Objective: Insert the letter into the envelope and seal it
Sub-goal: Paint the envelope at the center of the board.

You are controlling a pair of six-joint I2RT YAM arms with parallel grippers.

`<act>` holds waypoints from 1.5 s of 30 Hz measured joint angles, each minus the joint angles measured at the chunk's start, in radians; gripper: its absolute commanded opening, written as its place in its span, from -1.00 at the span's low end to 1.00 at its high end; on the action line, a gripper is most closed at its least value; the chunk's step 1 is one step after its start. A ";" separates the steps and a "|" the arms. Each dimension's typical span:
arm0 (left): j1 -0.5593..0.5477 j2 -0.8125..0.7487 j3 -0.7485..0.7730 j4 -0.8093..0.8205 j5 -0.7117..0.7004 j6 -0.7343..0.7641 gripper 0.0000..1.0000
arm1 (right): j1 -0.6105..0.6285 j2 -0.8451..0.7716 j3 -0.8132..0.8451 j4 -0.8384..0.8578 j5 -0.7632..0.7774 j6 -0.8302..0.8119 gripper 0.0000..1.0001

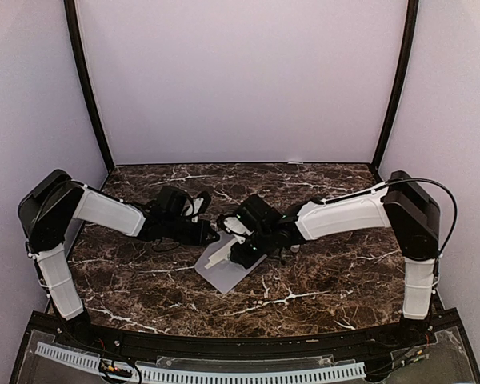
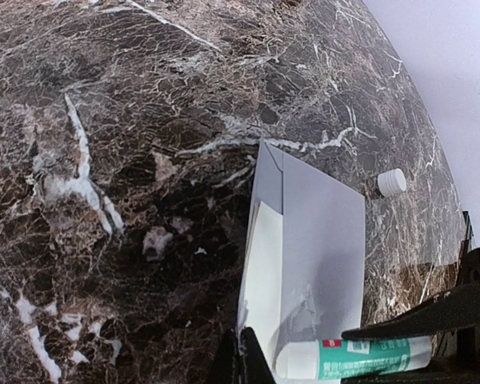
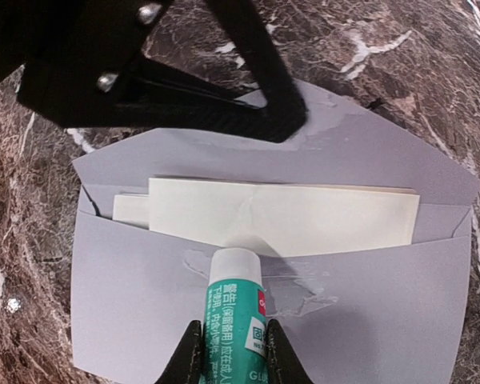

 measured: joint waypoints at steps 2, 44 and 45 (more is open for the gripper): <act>0.000 0.001 0.000 -0.001 0.000 0.000 -1.00 | 0.009 0.000 0.008 -0.013 -0.014 -0.005 -1.00; 0.000 0.004 0.000 -0.013 -0.010 0.001 -1.00 | -0.067 0.002 0.043 -0.116 0.003 0.010 -1.00; 0.000 0.004 0.000 -0.014 -0.011 0.001 -1.00 | -0.063 0.002 0.043 -0.116 -0.006 0.008 -1.00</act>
